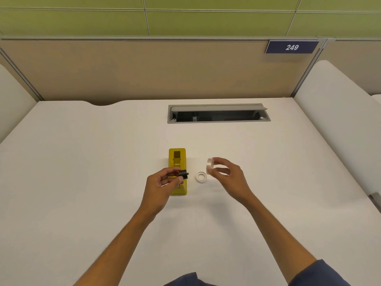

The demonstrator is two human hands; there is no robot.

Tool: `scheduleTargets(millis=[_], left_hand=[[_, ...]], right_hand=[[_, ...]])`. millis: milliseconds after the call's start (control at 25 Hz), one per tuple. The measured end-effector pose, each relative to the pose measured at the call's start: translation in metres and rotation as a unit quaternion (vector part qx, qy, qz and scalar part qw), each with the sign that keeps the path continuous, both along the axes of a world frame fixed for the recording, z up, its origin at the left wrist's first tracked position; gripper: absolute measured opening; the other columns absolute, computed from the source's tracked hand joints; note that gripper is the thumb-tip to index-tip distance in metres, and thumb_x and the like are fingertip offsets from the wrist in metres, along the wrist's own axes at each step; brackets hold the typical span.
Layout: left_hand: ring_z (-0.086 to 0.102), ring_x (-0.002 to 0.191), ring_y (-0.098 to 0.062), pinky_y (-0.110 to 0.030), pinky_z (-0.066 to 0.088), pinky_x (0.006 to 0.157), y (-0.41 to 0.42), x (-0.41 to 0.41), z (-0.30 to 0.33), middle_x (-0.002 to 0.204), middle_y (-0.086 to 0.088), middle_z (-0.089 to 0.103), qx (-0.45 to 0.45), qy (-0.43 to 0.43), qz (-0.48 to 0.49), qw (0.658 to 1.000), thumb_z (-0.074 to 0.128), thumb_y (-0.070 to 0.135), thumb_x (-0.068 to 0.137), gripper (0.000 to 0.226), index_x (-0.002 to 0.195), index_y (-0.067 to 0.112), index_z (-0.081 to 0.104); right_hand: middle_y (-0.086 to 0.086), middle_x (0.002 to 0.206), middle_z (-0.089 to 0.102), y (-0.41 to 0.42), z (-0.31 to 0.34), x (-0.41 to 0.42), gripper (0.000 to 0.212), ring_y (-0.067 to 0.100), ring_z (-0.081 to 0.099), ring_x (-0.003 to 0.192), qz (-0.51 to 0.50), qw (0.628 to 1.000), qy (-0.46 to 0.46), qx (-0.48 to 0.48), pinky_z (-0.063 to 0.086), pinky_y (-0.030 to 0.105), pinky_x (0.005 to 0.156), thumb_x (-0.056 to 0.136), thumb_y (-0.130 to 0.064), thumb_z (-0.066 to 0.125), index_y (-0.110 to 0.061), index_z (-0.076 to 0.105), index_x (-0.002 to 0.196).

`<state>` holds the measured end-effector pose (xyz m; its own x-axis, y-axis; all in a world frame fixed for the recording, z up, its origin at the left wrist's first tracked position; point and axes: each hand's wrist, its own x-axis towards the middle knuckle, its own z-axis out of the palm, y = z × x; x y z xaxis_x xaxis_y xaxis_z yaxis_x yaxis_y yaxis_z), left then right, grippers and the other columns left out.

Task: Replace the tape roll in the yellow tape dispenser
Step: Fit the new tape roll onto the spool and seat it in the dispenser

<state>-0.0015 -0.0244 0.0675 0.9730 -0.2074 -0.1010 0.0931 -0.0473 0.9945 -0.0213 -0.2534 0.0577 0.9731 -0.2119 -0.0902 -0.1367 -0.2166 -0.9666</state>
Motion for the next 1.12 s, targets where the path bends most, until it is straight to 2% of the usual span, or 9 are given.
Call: scheduleTargets(millis=[200,560,840,1000,1120], left_hand=[[0.072,0.09,-0.014,-0.019,0.056,0.074,-0.002,-0.001,0.006,0.098,0.012,0.075,-0.004,-0.009,-0.007,1.0,0.069,0.012,0.083,0.026,0.1,0.031,0.071],[0.068,0.091,-0.004,-0.01,0.051,0.069,-0.004,-0.006,0.012,0.092,0.02,0.074,0.032,-0.036,-0.006,0.999,0.073,0.012,0.08,0.033,0.098,0.039,0.071],[0.068,0.096,-0.009,-0.019,0.054,0.081,-0.004,-0.007,0.014,0.102,0.008,0.073,0.043,-0.041,-0.003,0.998,0.072,0.01,0.08,0.033,0.104,0.033,0.07],[0.069,0.094,-0.009,-0.016,0.055,0.076,-0.004,-0.009,0.015,0.097,0.013,0.074,0.03,-0.043,-0.007,0.999,0.072,0.006,0.079,0.035,0.101,0.033,0.071],[0.07,0.094,-0.013,-0.023,0.056,0.08,-0.005,-0.01,0.016,0.098,0.007,0.075,0.029,-0.044,-0.013,0.999,0.071,0.005,0.08,0.033,0.105,0.027,0.072]], right_hand=[[-0.01,0.116,0.067,0.015,0.02,-0.015,0.034,0.009,0.068,0.1,0.07,0.995,0.0,0.067,0.05,0.013,0.075,0.085,-0.021,0.073,-0.024,0.065,0.117],[0.001,0.117,0.069,0.031,0.033,-0.022,0.037,0.013,0.069,0.1,0.127,0.988,-0.012,0.09,0.053,0.021,0.08,0.083,-0.014,0.075,-0.02,0.065,0.118],[-0.001,0.115,0.07,0.034,0.036,-0.021,0.038,0.015,0.069,0.101,0.139,0.986,-0.018,0.087,0.055,0.026,0.084,0.082,-0.015,0.076,-0.02,0.065,0.118],[-0.001,0.113,0.071,0.036,0.037,-0.021,0.039,0.015,0.069,0.1,0.143,0.986,-0.015,0.084,0.055,0.026,0.082,0.082,-0.017,0.076,-0.021,0.064,0.119],[-0.001,0.111,0.071,0.039,0.04,-0.021,0.038,0.015,0.069,0.1,0.147,0.985,-0.023,0.086,0.055,0.025,0.081,0.081,-0.019,0.077,-0.022,0.065,0.118]])
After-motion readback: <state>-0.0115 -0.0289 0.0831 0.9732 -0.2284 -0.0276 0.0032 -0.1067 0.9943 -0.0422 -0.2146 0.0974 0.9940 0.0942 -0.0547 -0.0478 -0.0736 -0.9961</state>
